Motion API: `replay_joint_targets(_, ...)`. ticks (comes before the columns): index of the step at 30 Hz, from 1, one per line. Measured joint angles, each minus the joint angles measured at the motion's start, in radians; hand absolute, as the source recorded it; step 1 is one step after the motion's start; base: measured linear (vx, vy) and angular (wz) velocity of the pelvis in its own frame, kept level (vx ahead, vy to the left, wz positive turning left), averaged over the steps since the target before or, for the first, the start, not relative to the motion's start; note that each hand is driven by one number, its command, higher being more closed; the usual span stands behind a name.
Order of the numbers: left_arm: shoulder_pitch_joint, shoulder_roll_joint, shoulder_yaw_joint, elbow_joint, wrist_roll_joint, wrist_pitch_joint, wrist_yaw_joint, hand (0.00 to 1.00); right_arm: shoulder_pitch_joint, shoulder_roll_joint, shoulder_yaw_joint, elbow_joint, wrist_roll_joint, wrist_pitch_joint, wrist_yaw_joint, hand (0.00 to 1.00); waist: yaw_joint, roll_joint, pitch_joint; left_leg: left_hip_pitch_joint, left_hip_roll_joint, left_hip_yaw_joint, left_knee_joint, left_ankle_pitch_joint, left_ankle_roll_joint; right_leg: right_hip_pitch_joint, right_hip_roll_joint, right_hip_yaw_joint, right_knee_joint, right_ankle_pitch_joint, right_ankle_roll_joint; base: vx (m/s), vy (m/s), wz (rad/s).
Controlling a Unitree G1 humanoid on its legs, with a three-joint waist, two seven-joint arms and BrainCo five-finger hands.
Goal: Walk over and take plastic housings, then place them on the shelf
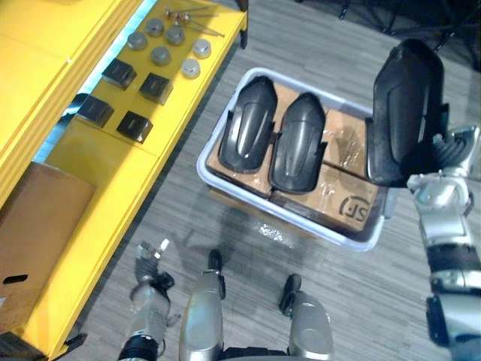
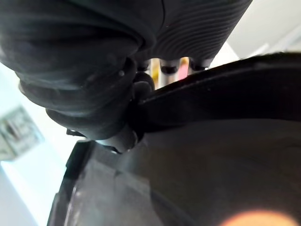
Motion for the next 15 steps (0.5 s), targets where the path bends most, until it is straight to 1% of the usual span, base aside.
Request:
replay_joint_targets(1, -0.003, -0.001, -0.009, -0.068, -0.001, 0.001, -0.006, 0.00, 0.033, 0.025, 0.000, -0.033, -0.032, -0.006, -0.007, 1.00, -0.003, -0.008, -0.028, 0.024, -0.001, 0.012, -0.027, 0.005, 0.000, 0.021, 0.003, 0.000, -0.032, 0.010, 0.002, 0.15, -0.029, -0.08)
replay_joint_targets(3, -0.012, -0.002, -0.040, -0.128, 0.000, 0.012, -0.026, 0.00, 0.056, 0.048, 0.000, -0.065, -0.057, -0.030, -0.017, 1.00, -0.013, -0.011, -0.052, 0.054, -0.008, 0.015, -0.047, 0.006, 0.000, 0.058, 0.003, -0.004, -0.066, 0.019, 0.009, 0.15, -0.015, -0.05)
replay_joint_targets(4, -0.031, -0.002, -0.082, -0.166, 0.002, 0.051, -0.052, 0.00, 0.062, 0.067, 0.008, -0.082, -0.090, -0.066, -0.018, 1.00, -0.019, -0.010, -0.087, 0.088, -0.013, 0.027, -0.073, 0.006, 0.001, 0.093, 0.003, -0.006, -0.107, 0.039, 0.013, 0.11, 0.003, -0.07)
replay_joint_targets(6, -0.043, -0.001, -0.113, -0.179, 0.009, 0.077, -0.075, 0.00, 0.062, 0.076, 0.012, -0.094, -0.112, -0.091, -0.018, 1.00, -0.019, -0.010, -0.107, 0.110, -0.014, 0.039, -0.088, 0.006, 0.001, 0.113, 0.004, -0.006, -0.133, 0.052, 0.018, 0.12, 0.008, -0.14)
replay_joint_targets(8, -0.074, 0.000, -0.186, -0.205, 0.069, 0.118, -0.123, 0.00, 0.054, 0.083, 0.044, -0.118, -0.129, -0.146, -0.020, 1.00, -0.022, -0.010, -0.145, 0.149, -0.014, 0.059, -0.116, 0.006, 0.001, 0.144, 0.008, -0.002, -0.172, 0.079, 0.018, 0.08, 0.012, -0.23)
replay_joint_targets(9, -0.084, 0.002, -0.207, -0.209, 0.079, 0.128, -0.140, 0.00, 0.052, 0.083, 0.060, -0.118, -0.141, -0.162, -0.020, 1.00, -0.021, -0.009, -0.157, 0.159, -0.012, 0.069, -0.124, 0.006, 0.001, 0.147, 0.009, -0.001, -0.179, 0.086, 0.017, 0.05, 0.008, -0.27)
replay_joint_targets(10, -0.105, 0.009, -0.239, -0.209, 0.085, 0.152, -0.172, 0.00, 0.045, 0.083, 0.086, -0.118, -0.154, -0.185, -0.019, 1.00, -0.022, -0.006, -0.168, 0.176, -0.009, 0.075, -0.133, 0.006, 0.001, 0.160, 0.014, 0.000, -0.191, 0.099, 0.014, 0.04, 0.005, -0.26)
replay_joint_targets(12, -0.162, 0.027, -0.311, -0.209, 0.092, 0.203, -0.246, 0.00, 0.024, 0.092, 0.148, -0.119, -0.180, -0.247, -0.018, 1.00, -0.025, -0.001, -0.200, 0.210, -0.005, 0.101, -0.154, 0.006, 0.001, 0.171, 0.018, 0.011, -0.207, 0.121, 0.008, 0.02, 0.013, -0.35)
replay_joint_targets(15, -0.211, 0.027, -0.354, -0.205, 0.080, 0.246, -0.300, 0.00, -0.005, 0.108, 0.184, -0.119, -0.188, -0.311, -0.018, 1.00, -0.030, 0.009, -0.218, 0.230, -0.005, 0.128, -0.169, 0.012, 0.002, 0.171, 0.020, 0.032, -0.221, 0.145, 0.000, -0.03, 0.034, -0.32)
